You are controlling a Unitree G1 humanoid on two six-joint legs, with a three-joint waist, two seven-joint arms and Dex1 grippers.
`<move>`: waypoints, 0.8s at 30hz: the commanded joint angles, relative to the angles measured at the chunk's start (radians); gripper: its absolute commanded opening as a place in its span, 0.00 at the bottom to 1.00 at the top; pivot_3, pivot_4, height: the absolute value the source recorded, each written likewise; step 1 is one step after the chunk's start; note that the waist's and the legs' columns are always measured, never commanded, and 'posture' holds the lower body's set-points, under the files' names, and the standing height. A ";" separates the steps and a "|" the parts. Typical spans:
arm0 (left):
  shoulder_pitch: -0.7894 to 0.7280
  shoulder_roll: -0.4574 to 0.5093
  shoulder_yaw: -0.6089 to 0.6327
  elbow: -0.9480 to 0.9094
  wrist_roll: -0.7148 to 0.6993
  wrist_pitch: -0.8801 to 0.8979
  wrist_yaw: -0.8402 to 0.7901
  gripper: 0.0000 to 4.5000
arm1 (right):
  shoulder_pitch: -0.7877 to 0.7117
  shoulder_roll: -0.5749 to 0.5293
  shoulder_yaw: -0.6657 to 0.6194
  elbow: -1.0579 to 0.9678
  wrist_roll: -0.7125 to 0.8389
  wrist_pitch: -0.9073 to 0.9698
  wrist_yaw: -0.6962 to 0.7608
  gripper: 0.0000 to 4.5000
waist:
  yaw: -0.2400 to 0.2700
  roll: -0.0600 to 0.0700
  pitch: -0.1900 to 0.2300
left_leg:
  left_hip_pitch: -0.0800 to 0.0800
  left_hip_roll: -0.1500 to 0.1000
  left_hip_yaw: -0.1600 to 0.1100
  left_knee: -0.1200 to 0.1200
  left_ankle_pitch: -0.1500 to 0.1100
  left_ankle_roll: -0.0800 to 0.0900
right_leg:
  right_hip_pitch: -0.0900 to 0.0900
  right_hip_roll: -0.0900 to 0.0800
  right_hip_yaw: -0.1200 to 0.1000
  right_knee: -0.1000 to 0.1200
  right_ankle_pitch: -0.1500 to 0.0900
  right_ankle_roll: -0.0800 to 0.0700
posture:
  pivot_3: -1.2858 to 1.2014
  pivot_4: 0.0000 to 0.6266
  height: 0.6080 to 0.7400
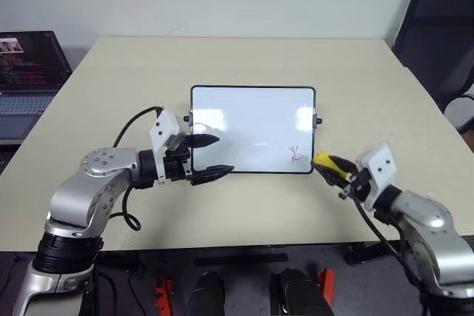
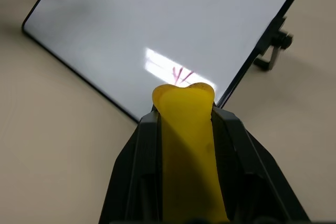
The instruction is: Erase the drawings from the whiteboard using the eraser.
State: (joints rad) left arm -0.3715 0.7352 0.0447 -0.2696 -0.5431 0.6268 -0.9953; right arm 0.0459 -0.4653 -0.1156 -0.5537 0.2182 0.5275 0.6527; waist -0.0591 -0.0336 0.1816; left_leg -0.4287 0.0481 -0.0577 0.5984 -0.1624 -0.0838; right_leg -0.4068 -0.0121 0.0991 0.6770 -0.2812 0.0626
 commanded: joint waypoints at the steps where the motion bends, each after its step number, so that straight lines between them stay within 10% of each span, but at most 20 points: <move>1: -0.004 0.010 0.003 -0.017 -0.004 -0.022 -0.018 1.00 | 0.026 -0.016 0.046 -0.040 -0.018 -0.072 -0.003 0.22 | -0.001 0.000 0.000 | 0.000 0.000 0.000 0.000 0.000 0.000 | 0.000 0.000 0.000 0.000 0.000 0.000 | 0.52 0.24 1.00; 24: 0.044 0.026 -0.092 0.026 0.101 -0.136 -0.109 1.00 | -0.367 0.005 0.355 0.235 -0.474 -0.089 -0.251 0.22 | 0.002 0.000 0.000 | -0.001 0.000 0.001 0.000 0.000 0.000 | 0.000 0.000 0.000 -0.001 0.000 0.000 | 0.52 0.24 1.00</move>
State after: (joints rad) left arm -0.3259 0.7466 -0.0516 -0.2301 -0.4474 0.5135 -1.0968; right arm -0.3050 -0.4588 0.2314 -0.3204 -0.2315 0.4382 0.4097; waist -0.0573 -0.0338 0.1816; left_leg -0.4295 0.0481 -0.0571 0.5982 -0.1623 -0.0839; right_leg -0.4072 -0.0122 0.0990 0.6763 -0.2810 0.0625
